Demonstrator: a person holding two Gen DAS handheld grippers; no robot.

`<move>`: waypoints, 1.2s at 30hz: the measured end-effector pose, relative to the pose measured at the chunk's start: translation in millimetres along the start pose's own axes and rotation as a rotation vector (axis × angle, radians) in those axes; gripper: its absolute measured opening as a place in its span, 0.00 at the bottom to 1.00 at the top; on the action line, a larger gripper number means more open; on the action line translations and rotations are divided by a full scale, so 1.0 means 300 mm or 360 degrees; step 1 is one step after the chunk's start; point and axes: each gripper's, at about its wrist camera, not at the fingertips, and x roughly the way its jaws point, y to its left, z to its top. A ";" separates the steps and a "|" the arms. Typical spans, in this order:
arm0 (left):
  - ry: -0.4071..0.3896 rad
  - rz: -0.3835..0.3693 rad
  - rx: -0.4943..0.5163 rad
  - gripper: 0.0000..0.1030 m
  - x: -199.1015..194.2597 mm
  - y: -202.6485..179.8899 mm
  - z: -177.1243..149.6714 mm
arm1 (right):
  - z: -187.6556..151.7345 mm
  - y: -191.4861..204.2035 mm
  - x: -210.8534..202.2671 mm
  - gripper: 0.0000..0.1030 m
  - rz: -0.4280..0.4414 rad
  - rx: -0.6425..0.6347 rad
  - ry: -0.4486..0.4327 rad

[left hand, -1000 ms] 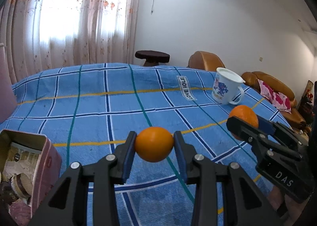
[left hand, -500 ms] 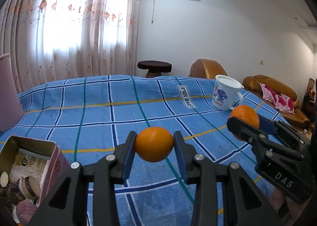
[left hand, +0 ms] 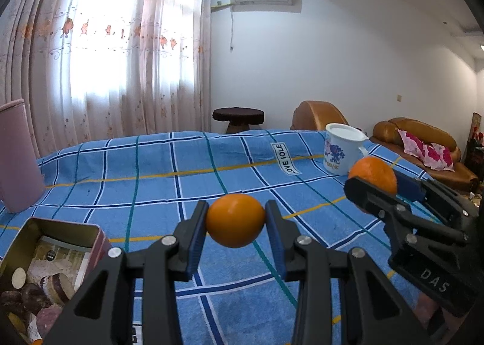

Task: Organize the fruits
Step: 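Lift the orange with the left tool while the right tool lifts its orange toward the tin, then lower the orange into the tin with the left tool while the right tool releases its orange there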

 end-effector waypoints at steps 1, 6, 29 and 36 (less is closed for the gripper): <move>0.0001 -0.0001 -0.0005 0.38 -0.004 0.005 -0.002 | 0.001 0.004 -0.002 0.47 0.0007 -0.0002 -0.0001; 0.0013 -0.0008 -0.0030 0.38 -0.025 0.033 -0.011 | -0.003 0.027 -0.011 0.47 0.0041 0.0006 0.0012; 0.0007 0.0179 -0.0186 0.38 -0.315 0.395 -0.041 | 0.098 0.472 0.022 0.47 0.0543 -0.0122 0.0062; 0.0026 0.0263 -0.0210 0.38 -0.368 0.490 -0.070 | 0.112 0.596 0.047 0.47 0.0675 -0.0161 0.0079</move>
